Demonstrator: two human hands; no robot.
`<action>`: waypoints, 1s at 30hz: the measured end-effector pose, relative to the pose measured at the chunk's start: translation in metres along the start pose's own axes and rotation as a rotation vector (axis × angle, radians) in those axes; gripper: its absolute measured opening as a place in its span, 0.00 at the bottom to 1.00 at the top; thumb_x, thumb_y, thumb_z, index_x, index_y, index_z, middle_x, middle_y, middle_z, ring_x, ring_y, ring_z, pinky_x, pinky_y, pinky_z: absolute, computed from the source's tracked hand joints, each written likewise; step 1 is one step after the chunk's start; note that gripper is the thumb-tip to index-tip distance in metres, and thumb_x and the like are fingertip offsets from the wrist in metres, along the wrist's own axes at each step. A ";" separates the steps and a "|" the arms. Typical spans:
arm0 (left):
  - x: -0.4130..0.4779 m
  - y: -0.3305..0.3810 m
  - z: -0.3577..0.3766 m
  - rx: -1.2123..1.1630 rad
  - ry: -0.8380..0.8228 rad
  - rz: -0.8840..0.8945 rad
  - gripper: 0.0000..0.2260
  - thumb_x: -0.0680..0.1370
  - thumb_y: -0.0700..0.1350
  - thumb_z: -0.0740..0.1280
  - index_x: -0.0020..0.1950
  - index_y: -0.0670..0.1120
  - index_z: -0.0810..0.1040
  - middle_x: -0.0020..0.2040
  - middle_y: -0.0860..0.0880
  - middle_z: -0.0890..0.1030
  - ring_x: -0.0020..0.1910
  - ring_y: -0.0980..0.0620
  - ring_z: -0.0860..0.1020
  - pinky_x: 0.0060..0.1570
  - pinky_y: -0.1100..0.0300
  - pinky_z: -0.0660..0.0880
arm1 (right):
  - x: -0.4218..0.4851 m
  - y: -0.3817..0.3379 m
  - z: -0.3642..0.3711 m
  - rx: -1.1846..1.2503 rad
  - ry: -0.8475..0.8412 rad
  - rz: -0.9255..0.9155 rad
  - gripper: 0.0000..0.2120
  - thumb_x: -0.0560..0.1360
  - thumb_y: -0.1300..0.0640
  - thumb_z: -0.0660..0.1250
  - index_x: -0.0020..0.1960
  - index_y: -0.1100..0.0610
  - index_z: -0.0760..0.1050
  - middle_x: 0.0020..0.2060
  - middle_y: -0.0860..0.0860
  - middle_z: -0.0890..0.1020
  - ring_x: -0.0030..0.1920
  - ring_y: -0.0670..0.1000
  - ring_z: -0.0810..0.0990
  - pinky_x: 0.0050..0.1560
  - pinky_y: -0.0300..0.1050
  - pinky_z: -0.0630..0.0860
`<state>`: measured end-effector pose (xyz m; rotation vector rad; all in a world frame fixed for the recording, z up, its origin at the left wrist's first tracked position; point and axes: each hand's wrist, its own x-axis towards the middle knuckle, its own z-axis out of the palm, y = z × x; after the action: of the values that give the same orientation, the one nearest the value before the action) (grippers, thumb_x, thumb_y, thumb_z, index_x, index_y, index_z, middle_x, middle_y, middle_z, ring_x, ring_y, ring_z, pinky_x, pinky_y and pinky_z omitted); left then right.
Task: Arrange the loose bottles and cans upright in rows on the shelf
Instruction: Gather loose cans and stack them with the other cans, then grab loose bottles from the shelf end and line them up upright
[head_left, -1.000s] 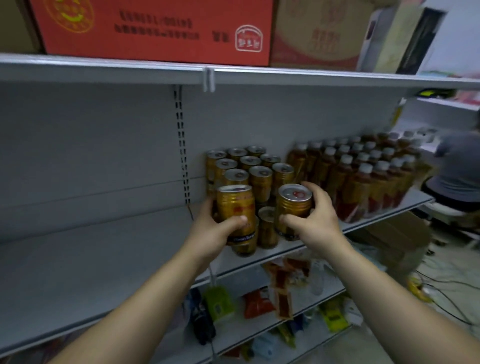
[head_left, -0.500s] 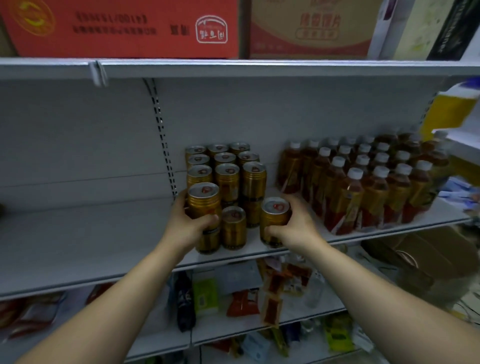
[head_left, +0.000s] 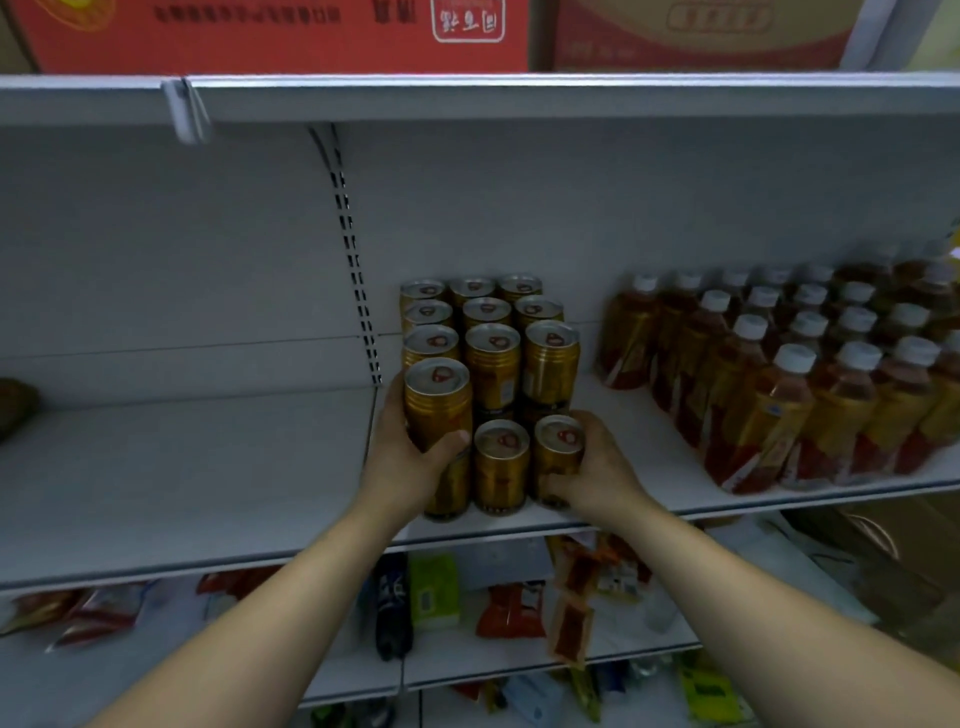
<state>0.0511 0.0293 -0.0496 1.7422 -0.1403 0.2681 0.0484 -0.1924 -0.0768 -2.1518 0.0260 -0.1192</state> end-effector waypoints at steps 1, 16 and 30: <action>-0.001 -0.004 0.001 0.015 -0.017 0.006 0.38 0.68 0.41 0.75 0.70 0.58 0.57 0.65 0.54 0.71 0.62 0.60 0.72 0.58 0.61 0.71 | 0.002 0.001 0.000 -0.014 -0.025 -0.009 0.32 0.58 0.57 0.77 0.59 0.46 0.68 0.51 0.43 0.78 0.49 0.38 0.77 0.42 0.31 0.72; -0.006 0.042 -0.040 0.469 -0.089 -0.236 0.37 0.71 0.55 0.71 0.75 0.52 0.56 0.72 0.48 0.65 0.69 0.47 0.66 0.58 0.56 0.66 | 0.027 -0.064 -0.056 -0.368 -0.029 -0.272 0.39 0.69 0.36 0.68 0.74 0.49 0.59 0.71 0.53 0.66 0.70 0.55 0.65 0.67 0.51 0.65; -0.078 0.097 -0.248 1.082 -0.199 -0.194 0.32 0.75 0.59 0.65 0.75 0.53 0.57 0.76 0.51 0.57 0.73 0.51 0.58 0.66 0.60 0.58 | 0.012 -0.272 0.118 -0.568 -0.335 -0.527 0.38 0.71 0.35 0.64 0.75 0.51 0.60 0.72 0.52 0.66 0.68 0.56 0.68 0.60 0.45 0.67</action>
<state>-0.0726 0.2493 0.0650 2.8370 0.0525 0.0015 0.0642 0.0552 0.0859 -2.6673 -0.7881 -0.0555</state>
